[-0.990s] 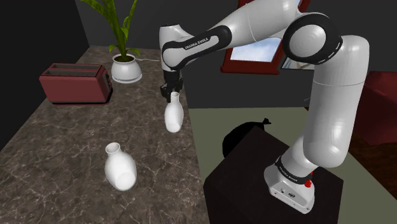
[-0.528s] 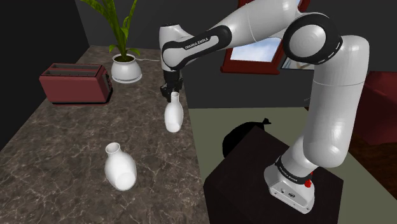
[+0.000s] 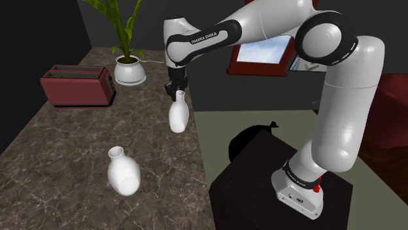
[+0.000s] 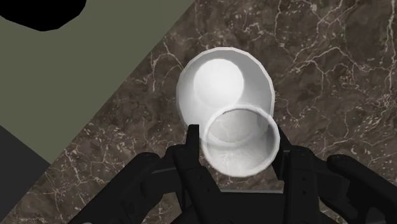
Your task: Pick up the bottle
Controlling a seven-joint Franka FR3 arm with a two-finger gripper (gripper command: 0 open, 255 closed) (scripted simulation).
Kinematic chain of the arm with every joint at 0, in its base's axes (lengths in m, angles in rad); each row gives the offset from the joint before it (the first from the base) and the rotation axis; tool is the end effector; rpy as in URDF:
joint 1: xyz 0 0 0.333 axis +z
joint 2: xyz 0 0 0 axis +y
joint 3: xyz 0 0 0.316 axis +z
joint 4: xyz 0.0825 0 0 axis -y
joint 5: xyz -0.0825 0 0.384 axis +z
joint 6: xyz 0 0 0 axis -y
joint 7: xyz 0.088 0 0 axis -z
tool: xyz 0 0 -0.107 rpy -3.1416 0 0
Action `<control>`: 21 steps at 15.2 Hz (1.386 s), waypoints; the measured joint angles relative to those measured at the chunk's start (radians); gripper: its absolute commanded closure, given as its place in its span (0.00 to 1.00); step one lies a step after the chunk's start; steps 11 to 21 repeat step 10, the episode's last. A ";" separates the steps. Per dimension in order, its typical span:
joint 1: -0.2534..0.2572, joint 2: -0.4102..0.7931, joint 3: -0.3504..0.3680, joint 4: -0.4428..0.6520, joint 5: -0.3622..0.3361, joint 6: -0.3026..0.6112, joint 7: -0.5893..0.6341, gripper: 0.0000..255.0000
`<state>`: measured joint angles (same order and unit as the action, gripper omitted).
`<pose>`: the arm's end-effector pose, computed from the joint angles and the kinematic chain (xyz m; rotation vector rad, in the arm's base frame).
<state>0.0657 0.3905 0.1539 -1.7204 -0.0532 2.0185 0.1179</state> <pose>0.6330 0.1292 0.3550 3.1302 0.1849 -0.1383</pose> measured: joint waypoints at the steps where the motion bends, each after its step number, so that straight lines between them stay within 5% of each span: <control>1: -0.001 -0.007 0.000 0.002 0.001 -0.010 -0.002 1.00; 10: -0.002 -0.042 0.003 0.072 0.008 -0.113 -0.006 1.00; 21: -0.002 -0.042 0.003 0.072 0.008 -0.113 -0.006 1.00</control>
